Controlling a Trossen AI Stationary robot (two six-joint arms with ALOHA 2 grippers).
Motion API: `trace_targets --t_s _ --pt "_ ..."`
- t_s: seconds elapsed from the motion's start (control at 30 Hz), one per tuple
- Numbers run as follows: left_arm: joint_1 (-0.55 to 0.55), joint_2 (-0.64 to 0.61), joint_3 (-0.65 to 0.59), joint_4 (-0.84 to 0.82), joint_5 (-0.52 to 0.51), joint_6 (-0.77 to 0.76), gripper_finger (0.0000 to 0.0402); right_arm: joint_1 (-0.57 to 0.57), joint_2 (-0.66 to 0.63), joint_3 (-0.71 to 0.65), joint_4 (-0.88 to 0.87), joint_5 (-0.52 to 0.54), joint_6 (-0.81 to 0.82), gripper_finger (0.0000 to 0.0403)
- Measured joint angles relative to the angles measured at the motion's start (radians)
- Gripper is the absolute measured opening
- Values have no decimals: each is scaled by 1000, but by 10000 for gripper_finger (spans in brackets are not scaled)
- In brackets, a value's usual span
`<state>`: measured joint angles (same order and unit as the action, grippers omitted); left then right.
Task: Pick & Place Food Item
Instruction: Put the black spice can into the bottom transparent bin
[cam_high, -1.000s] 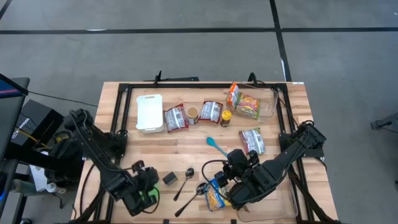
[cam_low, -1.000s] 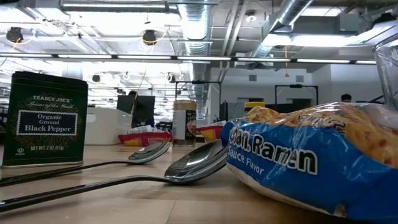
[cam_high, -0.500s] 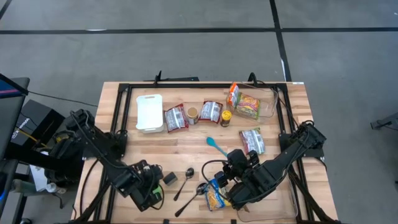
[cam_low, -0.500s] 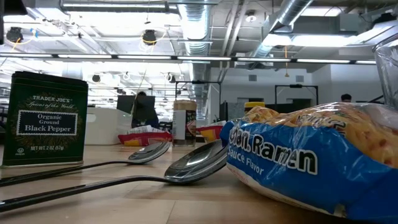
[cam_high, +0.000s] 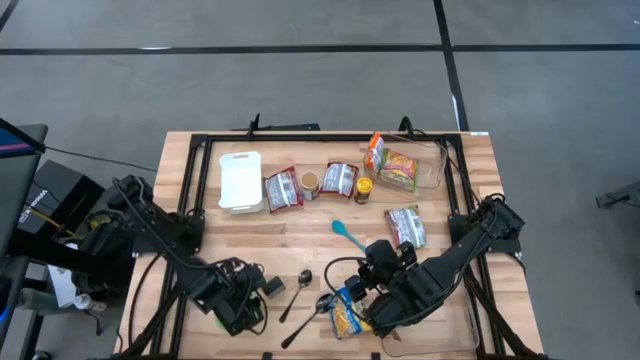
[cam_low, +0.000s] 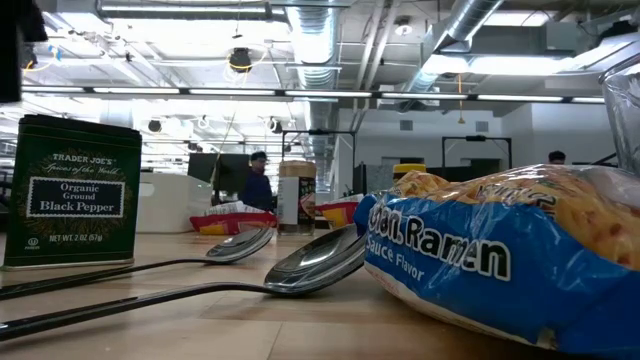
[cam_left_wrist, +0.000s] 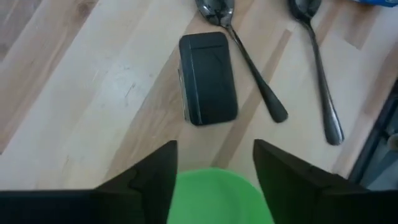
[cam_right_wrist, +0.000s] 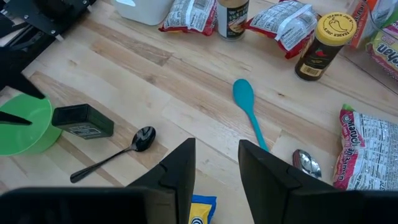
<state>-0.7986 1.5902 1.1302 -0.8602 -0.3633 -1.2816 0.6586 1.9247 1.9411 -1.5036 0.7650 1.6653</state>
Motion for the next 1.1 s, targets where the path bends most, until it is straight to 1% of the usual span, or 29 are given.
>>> trace_targets --t_s 0.13,0.3,0.63,0.77,0.9,1.03,1.1 --pt "1 0 -61 80 -2 2 250 1 0 0 0 0 0 116" --pt "1 0 -97 145 -3 2 270 1 0 0 0 0 -1 116" --pt "10 0 -185 270 -7 2 265 1 0 0 0 0 -17 116" --pt "30 0 -223 324 -7 2 265 1 0 0 0 0 -17 116" --pt "64 0 -243 332 -11 3 264 1 0 0 0 0 -20 116" --pt "99 0 -248 332 -16 80 264 1 0 0 0 0 -20 116" --pt "116 0 -248 339 -35 129 264 1 0 0 0 0 -19 116"
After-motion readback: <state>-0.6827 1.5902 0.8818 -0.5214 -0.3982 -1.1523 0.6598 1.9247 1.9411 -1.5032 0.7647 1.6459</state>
